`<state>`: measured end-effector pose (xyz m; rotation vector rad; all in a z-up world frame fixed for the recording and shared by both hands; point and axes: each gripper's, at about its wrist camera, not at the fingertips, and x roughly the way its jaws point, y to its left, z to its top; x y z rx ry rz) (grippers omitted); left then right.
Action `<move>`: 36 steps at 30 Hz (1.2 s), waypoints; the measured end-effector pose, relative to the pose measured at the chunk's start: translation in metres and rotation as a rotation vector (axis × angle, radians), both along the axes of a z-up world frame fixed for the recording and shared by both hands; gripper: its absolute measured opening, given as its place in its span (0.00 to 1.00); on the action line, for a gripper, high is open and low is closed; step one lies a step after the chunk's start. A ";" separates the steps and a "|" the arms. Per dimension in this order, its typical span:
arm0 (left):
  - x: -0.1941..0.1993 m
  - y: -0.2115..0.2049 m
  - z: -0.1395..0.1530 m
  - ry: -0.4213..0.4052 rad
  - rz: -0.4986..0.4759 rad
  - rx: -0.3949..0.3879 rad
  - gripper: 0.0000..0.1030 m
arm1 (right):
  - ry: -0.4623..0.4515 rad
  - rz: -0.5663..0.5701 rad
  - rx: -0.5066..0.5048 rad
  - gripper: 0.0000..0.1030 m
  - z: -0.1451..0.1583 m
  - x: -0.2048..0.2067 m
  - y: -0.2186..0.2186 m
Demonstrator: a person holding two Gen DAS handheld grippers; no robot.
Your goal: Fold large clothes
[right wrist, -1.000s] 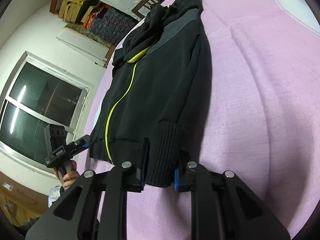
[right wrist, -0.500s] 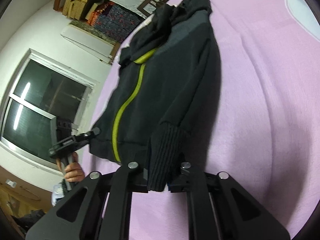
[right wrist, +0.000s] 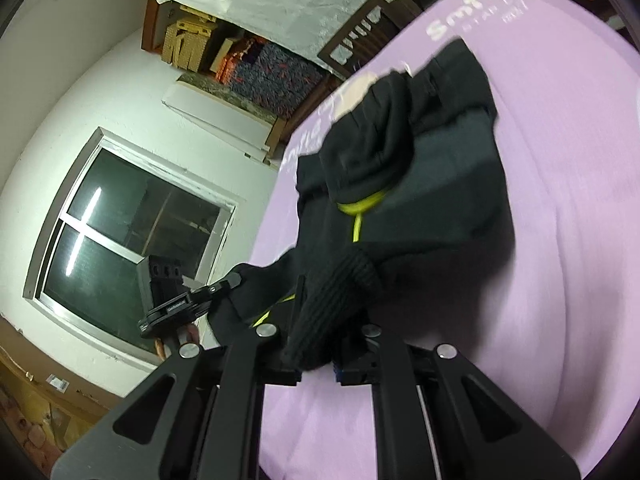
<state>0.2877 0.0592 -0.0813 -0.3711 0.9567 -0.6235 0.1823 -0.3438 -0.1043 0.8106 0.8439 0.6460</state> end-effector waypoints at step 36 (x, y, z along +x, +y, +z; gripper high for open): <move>0.207 0.001 -0.042 0.053 0.127 -0.130 0.59 | 0.016 -0.140 0.185 0.53 -0.043 0.234 -0.029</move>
